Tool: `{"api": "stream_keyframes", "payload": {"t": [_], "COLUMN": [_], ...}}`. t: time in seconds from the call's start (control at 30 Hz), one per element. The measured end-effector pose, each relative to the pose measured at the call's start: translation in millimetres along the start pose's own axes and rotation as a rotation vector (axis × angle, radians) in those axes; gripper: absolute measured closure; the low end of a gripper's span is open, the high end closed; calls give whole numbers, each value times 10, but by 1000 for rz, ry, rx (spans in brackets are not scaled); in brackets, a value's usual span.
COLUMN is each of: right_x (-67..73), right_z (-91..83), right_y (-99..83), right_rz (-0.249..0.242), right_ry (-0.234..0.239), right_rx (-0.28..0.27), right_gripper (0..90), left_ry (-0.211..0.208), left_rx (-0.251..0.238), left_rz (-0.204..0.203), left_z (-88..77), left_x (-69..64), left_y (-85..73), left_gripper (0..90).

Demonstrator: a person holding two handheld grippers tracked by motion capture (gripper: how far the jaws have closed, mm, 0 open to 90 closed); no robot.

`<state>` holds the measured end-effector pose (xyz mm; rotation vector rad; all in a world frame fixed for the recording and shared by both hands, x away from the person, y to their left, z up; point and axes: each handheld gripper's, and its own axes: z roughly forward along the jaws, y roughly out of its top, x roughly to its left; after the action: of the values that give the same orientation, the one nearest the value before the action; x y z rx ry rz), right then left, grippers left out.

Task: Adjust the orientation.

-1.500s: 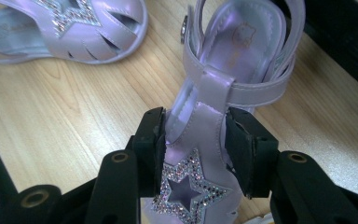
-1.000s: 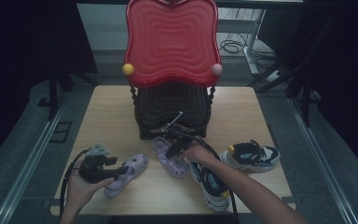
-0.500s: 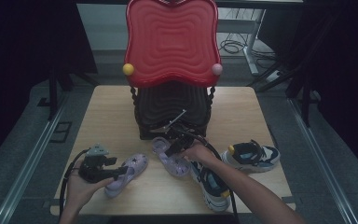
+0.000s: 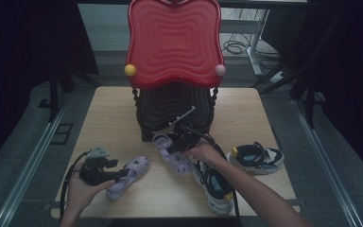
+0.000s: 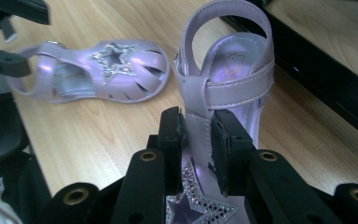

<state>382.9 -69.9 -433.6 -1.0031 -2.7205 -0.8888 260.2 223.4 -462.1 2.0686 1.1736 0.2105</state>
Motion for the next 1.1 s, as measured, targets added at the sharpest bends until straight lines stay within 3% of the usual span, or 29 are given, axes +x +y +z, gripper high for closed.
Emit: {"api": "stream_keyframes", "payload": {"t": [0.23, 0.33, 0.7, 1.1], "right_x": [102, 142, 303, 477], "right_z": [-132, -172, -273, -302], "right_y": [-3, -8, -35, -50], "right_rz": [-58, -123, -268, -429], "right_ry": [18, 27, 51, 167], "right_rx": [-12, -17, 41, 130], "right_gripper": [748, 749, 751, 752], "left_ry": [-2, -1, 6, 13], "left_rx": [2, 2, -14, -24], "left_rz": [-2, -3, -4, -14], "left_z": [3, 0, -58, -85], "left_x": [3, 4, 45, 57], "left_y": [-3, -3, -12, -19], "left_gripper": [384, 384, 384, 384]}}
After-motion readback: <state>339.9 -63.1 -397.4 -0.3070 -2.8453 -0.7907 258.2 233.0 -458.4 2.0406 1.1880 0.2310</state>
